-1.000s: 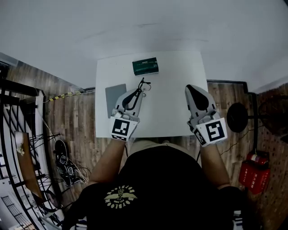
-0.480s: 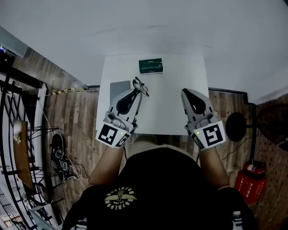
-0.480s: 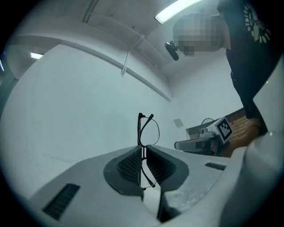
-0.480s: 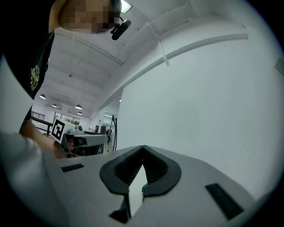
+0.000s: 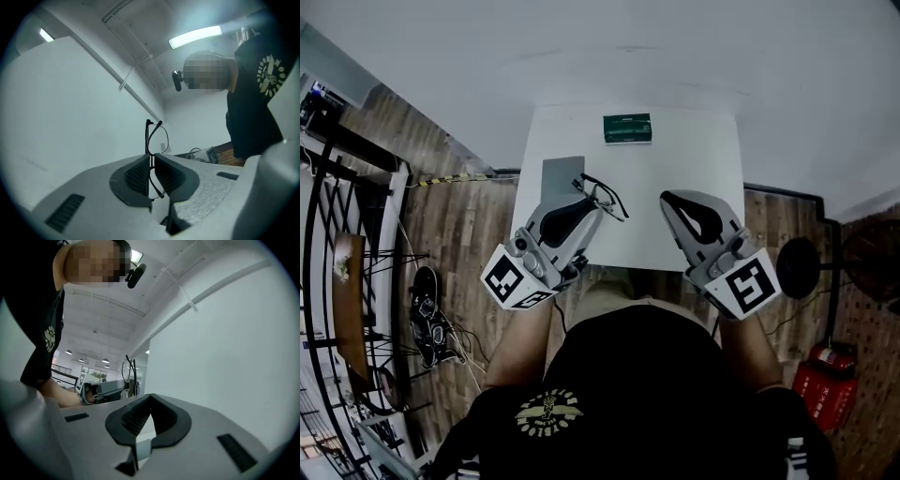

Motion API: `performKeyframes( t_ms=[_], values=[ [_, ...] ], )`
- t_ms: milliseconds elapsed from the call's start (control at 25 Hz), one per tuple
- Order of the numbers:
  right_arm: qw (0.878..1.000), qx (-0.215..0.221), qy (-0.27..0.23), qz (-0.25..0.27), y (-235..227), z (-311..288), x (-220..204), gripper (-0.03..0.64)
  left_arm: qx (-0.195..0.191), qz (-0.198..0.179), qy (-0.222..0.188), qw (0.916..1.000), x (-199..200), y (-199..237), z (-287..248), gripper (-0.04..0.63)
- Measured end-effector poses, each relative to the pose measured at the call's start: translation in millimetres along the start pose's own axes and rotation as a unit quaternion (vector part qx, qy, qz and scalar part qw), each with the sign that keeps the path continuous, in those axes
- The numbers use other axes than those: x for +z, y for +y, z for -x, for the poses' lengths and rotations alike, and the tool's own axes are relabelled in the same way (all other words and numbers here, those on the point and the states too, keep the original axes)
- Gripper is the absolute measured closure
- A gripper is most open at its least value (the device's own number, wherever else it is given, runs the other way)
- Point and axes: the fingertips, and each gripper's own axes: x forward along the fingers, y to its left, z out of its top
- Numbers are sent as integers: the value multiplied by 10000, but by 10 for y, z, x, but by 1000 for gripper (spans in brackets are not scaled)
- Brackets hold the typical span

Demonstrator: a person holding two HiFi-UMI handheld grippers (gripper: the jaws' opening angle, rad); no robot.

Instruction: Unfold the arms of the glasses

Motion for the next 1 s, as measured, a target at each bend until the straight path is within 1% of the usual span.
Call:
performKeyframes(
  t_ms=[120, 240, 400, 480, 520, 600, 680, 800, 920, 960, 1000],
  values=[
    [9981, 586, -6, -178, 261, -13, 57, 615, -490, 37, -86, 9988, 103, -223, 66, 560],
    [9949, 996, -64, -170, 447, -36, 111, 615, -741, -6, -108, 9972, 173, -348, 117, 560],
    [9919, 1249, -66, -203, 608, -83, 129, 615, -771, -91, -207, 9968, 306, -419, 156, 560],
    [9905, 1348, -29, -280, 663, -110, 108, 614, -774, -193, -234, 9965, 357, -445, 172, 560],
    [9893, 1416, -1, -342, 682, -125, 90, 611, -764, -272, -181, 9965, 356, -448, 176, 560],
    [9865, 1572, 23, -468, 714, -156, 65, 575, -738, -405, -61, 9964, 336, -435, 177, 560],
    [9843, 1681, 74, -533, 749, -182, 32, 560, -718, -487, 22, 9962, 322, -417, 191, 560],
    [9825, 1738, 299, -607, 793, -248, -94, 557, -722, -630, 168, 9953, 301, -409, 205, 560],
    [9808, 1742, 518, -710, 824, -330, -216, 562, -709, -801, 403, 9934, 227, -404, 214, 560],
    [9807, 1723, 576, -723, 829, -353, -240, 581, -688, -806, 464, 9933, 203, -385, 228, 560],
    [9807, 1700, 627, -736, 832, -374, -258, 581, -673, -780, 499, 9934, 188, -360, 246, 560]
  ],
)
